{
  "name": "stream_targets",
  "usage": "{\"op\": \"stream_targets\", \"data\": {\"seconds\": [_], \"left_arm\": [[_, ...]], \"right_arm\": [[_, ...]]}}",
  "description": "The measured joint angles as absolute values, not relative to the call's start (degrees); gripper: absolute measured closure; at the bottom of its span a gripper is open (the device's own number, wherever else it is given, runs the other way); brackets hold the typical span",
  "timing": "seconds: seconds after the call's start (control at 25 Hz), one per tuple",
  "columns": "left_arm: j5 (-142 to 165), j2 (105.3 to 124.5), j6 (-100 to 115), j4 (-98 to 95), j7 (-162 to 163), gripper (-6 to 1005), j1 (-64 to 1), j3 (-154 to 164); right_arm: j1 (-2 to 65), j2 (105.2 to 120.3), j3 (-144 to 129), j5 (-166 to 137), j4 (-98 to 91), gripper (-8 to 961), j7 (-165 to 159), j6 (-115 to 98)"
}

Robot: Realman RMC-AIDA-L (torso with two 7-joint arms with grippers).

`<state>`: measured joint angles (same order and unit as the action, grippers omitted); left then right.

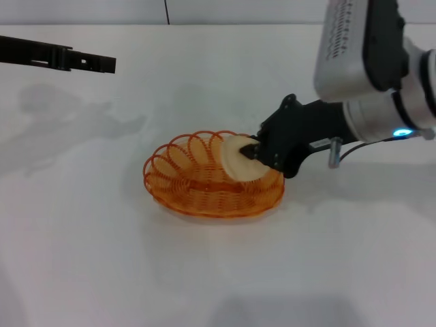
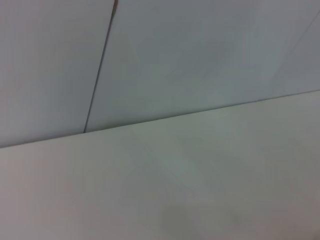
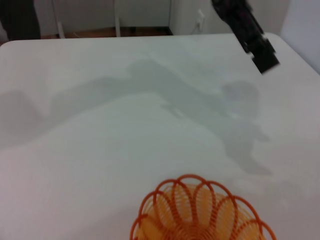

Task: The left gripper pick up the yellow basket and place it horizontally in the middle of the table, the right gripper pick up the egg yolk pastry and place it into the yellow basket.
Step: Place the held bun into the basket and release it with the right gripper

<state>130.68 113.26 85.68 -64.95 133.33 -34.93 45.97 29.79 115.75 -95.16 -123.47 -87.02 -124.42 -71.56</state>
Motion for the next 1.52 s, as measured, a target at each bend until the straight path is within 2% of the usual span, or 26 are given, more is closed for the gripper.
{"op": "stream_targets", "data": {"seconds": [0.44,0.96,1.36,1.52], "left_arm": [[130.7,113.64,85.8,-64.9,133.2,127,-34.7,46.1],[130.7,113.72,85.8,-64.5,133.2,127,-34.5,46.3],[130.7,113.71,85.7,-64.5,133.2,127,-34.5,46.1],[130.6,113.71,85.7,-64.5,133.2,127,-34.5,46.1]], "right_arm": [[32.6,115.84,-102.6,-124.2,-81.2,915,-124.4,-62.2],[33.3,115.84,-102.5,-123.6,-80.0,916,-124.3,-61.7],[33.4,115.84,-102.5,-123.5,-80.5,747,-124.3,-61.8],[32.3,115.65,-102.1,-123.5,-81.9,565,-124.6,-62.2]]}}
